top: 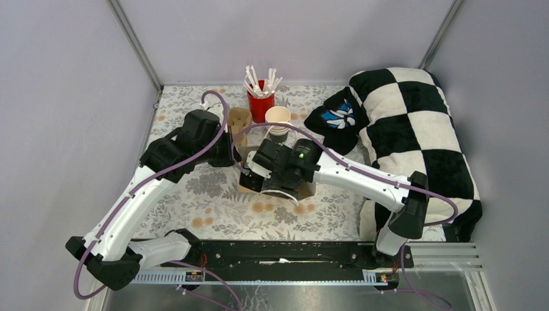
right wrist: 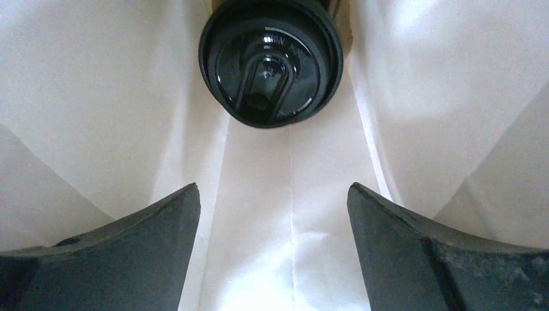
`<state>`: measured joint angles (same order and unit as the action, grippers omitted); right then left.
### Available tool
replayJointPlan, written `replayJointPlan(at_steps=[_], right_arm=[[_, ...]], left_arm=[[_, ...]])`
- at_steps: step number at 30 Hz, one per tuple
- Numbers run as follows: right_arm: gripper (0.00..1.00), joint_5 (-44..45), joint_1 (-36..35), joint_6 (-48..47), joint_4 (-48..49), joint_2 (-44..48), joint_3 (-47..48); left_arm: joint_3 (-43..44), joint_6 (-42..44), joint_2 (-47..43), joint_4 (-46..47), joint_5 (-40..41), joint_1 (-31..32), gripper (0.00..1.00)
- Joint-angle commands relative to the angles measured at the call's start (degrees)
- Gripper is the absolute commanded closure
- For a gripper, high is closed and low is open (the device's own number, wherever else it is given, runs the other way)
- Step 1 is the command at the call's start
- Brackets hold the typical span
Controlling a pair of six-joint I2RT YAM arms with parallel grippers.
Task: Pack the takeout coffee
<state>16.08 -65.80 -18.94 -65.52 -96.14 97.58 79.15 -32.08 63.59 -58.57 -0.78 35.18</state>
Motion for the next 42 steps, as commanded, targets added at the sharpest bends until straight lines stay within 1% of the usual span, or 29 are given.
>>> replayJointPlan(at_steps=[1,3,6,8,10,11,13,14,17,19,22,23,24,25,26,27,30,32,34,36,39,40,42], right_arm=[[0.08,-4.27,-2.32,3.27,8.33,6.3,10.71],[0.07,-4.64,-2.66,2.92,8.05,6.36,10.75],[0.08,-2.51,-2.67,2.07,10.37,6.84,6.12],[0.11,-2.21,-2.67,1.63,11.51,6.17,4.98],[0.17,-3.92,-2.62,1.58,12.18,6.07,5.49],[0.25,-4.32,-2.65,1.66,12.81,6.44,5.35],[0.46,-3.16,-2.67,1.46,13.93,7.3,3.99],[0.54,-2.24,-2.67,1.02,14.95,7.83,2.44],[0.6,-0.4,-2.53,-1.21,17.79,8.51,-3.22],[0.63,-0.34,-2.49,-1.26,17.24,7.08,-2.31],[0.64,-2.83,-2.4,-0.63,18.08,6.28,-0.83],[0.66,-3.06,-2.22,-0.36,18.11,6.14,-0.62],[0.71,-3.34,-2.03,-0.24,17.78,6.02,-0.37],[0.8,-3.33,-1.78,-0.14,17.36,5.93,-0.22],[0.87,-2.97,-1.45,0.01,17.17,6.0,-0.39],[0.88,-2.79,-1.1,-0.21,17.01,6.2,-0.95],[0.73,-2.57,-0.29,-1.49,19.05,7.94,-5.0],[0.68,-3.28,-0.04,-2.44,19.8,8.51,-6.72],[0.66,-4.24,-0.03,-2.93,19.06,8.22,-6.11],[0.66,-5.2,-0.03,-3.01,18.77,7.93,-5.95],[0.66,-5.05,-0.03,-3.29,17.53,6.02,-4.99],[0.66,-4.83,-0.01,-3.82,16.72,4.99,-4.23],[0.66,-3.66,-0.01,-4.41,14.8,2.65,-2.3]], left_arm=[[-0.69,0.0,2.63,-3.14,2.13,0.24,1.0],[-0.73,-0.6,2.99,-3.4,1.73,0.24,1.0],[-0.41,-1.27,3.28,-3.24,1.04,0.22,1.0],[-0.54,-1.26,3.36,-2.8,-1.26,0.24,1.0],[-0.18,-1.55,3.96,-3.53,-1.6,0.24,1.0],[-0.07,-1.69,4.09,-4.02,-1.27,0.24,1.0],[-0.26,-1.97,3.9,-4.36,-0.77,0.23,1.0],[-0.58,-2.0,3.5,-4.2,-0.53,0.24,1.0],[-1.38,-1.58,2.6,-2.75,-1.61,0.24,1.0],[-1.69,-0.82,2.73,-2.11,-3.57,0.24,1.0],[-2.46,-0.45,2.8,-1.7,-5.21,0.24,1.0],[-2.69,-0.57,2.53,-1.59,-5.2,0.24,1.0],[-3.0,-0.61,2.17,-1.4,-5.09,0.24,1.0],[-3.37,-0.7,1.7,-1.3,-4.77,0.24,1.0],[-3.83,-0.71,1.29,-1.29,-4.42,0.24,1.0],[-4.14,-0.71,0.83,-1.33,-4.31,0.24,1.0],[-3.95,-0.77,0.16,-1.62,-4.52,0.24,1.0],[-3.4,-0.88,0.04,-1.64,-4.74,0.24,0.97],[-2.71,-1.14,0.32,-2.19,-4.73,0.24,0.93],[-2.24,-1.52,0.69,-2.43,-5.11,0.24,0.92],[-2.01,-2.33,0.52,-1.73,-6.12,0.24,0.87],[-1.99,-2.48,0.36,-1.42,-6.39,0.24,0.84],[-1.73,-2.76,0.18,-0.88,-7.22,0.24,0.73]])
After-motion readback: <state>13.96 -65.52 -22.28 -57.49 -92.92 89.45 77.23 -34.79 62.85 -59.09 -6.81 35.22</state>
